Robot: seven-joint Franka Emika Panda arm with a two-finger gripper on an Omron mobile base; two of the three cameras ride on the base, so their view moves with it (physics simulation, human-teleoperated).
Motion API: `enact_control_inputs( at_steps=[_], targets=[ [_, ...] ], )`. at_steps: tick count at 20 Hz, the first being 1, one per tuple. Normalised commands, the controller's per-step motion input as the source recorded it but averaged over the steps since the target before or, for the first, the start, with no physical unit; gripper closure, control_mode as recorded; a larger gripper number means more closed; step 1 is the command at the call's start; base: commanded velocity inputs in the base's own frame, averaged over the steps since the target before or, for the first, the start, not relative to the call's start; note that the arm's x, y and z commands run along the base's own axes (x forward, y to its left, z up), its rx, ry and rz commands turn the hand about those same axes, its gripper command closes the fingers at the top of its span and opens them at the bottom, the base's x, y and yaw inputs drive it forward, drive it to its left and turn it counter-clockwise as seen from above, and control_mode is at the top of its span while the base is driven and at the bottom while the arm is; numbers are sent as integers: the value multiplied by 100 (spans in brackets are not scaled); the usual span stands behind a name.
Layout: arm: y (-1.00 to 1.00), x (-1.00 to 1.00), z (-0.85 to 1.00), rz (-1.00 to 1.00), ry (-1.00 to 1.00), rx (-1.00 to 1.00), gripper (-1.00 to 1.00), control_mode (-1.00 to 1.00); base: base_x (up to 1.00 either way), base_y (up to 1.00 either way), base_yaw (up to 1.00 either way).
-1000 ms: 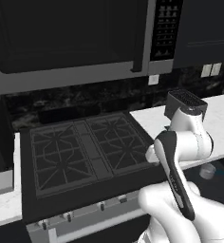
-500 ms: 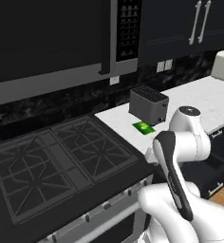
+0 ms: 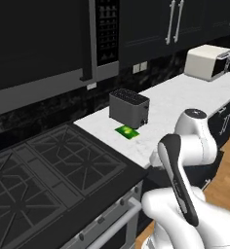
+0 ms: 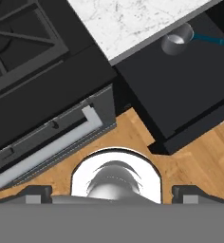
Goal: Pick the measuring cup from the drawer and place it on the counter.
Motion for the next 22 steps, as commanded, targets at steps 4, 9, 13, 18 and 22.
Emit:
enact_control_inputs(
  at_steps=[4, 9, 13, 18, 22],
  targets=[
    [0, 0, 0, 0, 0, 0, -100, 100, 47, 0, -22],
    [0, 26, -1, -3, 0, 0, -100, -100, 39, 0, -8],
    [-29, 60, -12, -3, 1, 0, -100, -100, 0, 0, 0],
    [-84, 63, -25, 0, 1, 3, -100, -100, 0, 0, 0],
    [-89, 52, -29, 1, 2, 6, -100, -100, 0, 0, 0]
  ],
)
